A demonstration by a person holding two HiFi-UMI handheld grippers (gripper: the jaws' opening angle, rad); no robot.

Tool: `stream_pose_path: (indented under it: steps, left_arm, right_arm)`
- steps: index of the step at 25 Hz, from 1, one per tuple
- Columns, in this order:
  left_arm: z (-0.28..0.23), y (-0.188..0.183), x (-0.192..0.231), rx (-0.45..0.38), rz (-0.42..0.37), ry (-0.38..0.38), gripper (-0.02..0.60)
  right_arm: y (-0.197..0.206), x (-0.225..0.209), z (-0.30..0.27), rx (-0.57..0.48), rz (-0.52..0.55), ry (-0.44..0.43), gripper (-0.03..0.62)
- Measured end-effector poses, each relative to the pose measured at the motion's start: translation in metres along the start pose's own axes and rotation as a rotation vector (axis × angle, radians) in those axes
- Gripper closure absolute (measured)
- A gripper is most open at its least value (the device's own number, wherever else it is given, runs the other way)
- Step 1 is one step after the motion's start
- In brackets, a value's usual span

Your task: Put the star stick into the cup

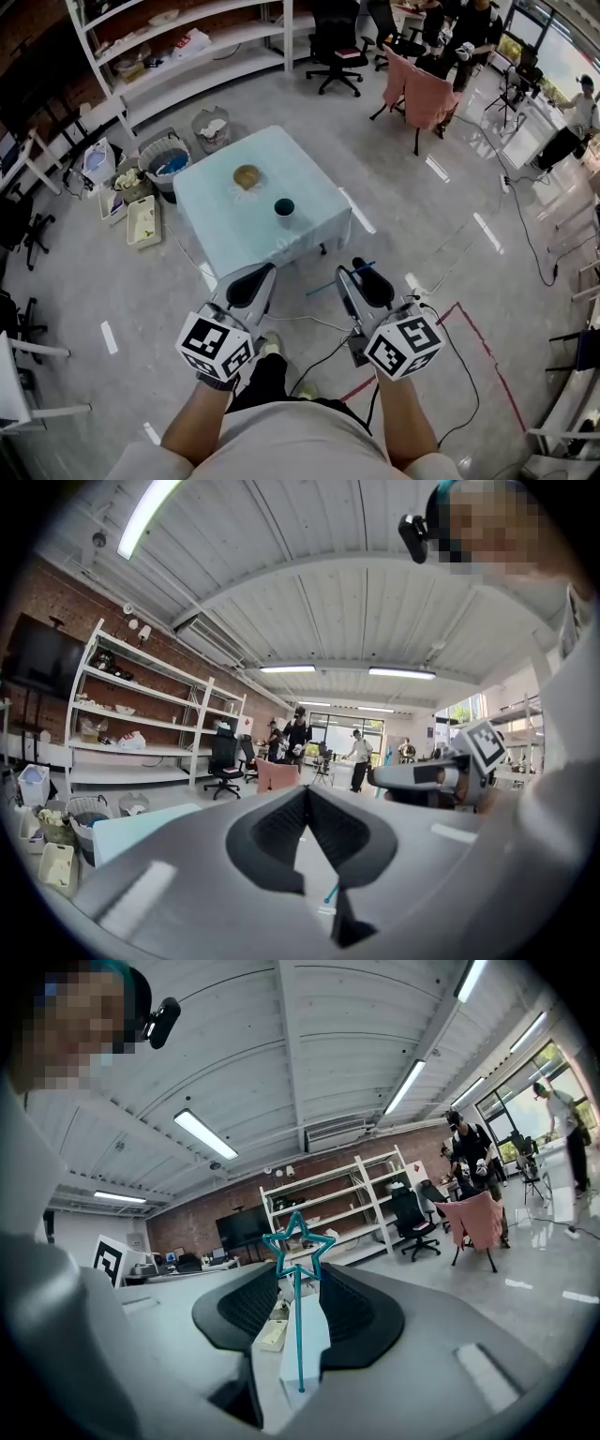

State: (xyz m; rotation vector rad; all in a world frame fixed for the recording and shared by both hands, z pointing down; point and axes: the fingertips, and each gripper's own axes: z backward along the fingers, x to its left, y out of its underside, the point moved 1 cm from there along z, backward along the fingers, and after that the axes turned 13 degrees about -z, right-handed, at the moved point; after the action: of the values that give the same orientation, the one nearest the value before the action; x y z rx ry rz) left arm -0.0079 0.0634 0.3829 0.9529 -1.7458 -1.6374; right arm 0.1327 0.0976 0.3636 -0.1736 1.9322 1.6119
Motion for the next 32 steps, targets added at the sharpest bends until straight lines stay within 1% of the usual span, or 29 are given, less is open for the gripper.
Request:
stream_pose_path:
  steps: [3,9,16,20,24,32]
  left_arm:
    - [-0.016,0.004,0.028,-0.005,-0.012,0.014,0.575]
    - [-0.048,0.025,0.092,0.005,-0.002,0.046,0.575]
    - [-0.073,0.034,0.150,0.012,0.002,0.095,0.575]
    - [-0.082,0.043,0.168,0.014,0.013,0.106,0.575]
    - [-0.095,0.047,0.179,0.018,0.022,0.114,0.575]
    - [-0.127,0.068,0.208,0.053,0.040,0.083,0.575]
  right_arm:
    - [-0.004,-0.005,-0.033,0.002,0.009,0.019,0.442]
    - [0.000,-0.021,-0.104,0.009,0.033,0.078,0.442]
    - [0.001,-0.035,-0.172,0.016,0.054,0.159,0.442]
    - [0.011,-0.045,-0.198,0.036,0.071,0.189,0.442]
    - [0.012,-0.061,-0.220,0.050,0.070,0.205,0.442]
    - [0.026,-0.102,-0.280,0.114,0.095,0.188,0.442]
